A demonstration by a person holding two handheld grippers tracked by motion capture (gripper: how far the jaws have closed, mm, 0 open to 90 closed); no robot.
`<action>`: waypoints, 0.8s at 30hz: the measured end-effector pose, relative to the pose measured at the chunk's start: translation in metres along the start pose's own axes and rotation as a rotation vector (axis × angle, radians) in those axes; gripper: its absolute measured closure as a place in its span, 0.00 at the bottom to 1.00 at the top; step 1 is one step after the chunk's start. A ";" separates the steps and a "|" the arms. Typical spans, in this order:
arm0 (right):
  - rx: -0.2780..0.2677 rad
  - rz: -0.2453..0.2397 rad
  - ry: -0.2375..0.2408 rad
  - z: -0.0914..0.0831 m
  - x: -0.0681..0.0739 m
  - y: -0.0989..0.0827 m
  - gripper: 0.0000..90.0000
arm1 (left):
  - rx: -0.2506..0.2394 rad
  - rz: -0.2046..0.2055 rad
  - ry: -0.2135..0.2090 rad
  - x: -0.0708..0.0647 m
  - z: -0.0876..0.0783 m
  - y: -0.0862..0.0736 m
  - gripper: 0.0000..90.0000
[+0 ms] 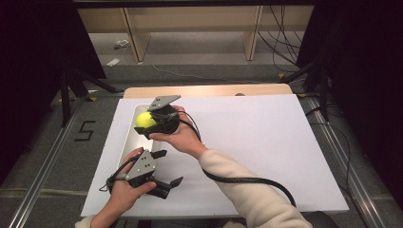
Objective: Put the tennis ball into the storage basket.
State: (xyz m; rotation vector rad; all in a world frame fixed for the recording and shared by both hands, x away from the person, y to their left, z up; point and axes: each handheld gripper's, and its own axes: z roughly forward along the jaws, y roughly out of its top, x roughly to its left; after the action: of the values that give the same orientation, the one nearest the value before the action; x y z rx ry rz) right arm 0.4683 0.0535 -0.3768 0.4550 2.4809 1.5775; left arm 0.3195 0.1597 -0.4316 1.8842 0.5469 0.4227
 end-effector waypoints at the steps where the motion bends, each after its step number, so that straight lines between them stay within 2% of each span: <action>1: 0.000 0.002 0.001 0.000 0.000 0.000 0.29 | 0.000 0.000 0.000 0.000 0.000 0.000 0.01; 24: 0.016 0.003 0.011 0.008 0.001 -0.001 0.29 | 0.001 0.001 -0.004 -0.001 0.001 0.000 0.01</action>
State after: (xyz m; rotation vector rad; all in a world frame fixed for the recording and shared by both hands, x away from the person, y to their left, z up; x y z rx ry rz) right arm 0.4696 0.0600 -0.3806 0.4536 2.5041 1.5666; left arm 0.3194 0.1589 -0.4320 1.8864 0.5436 0.4195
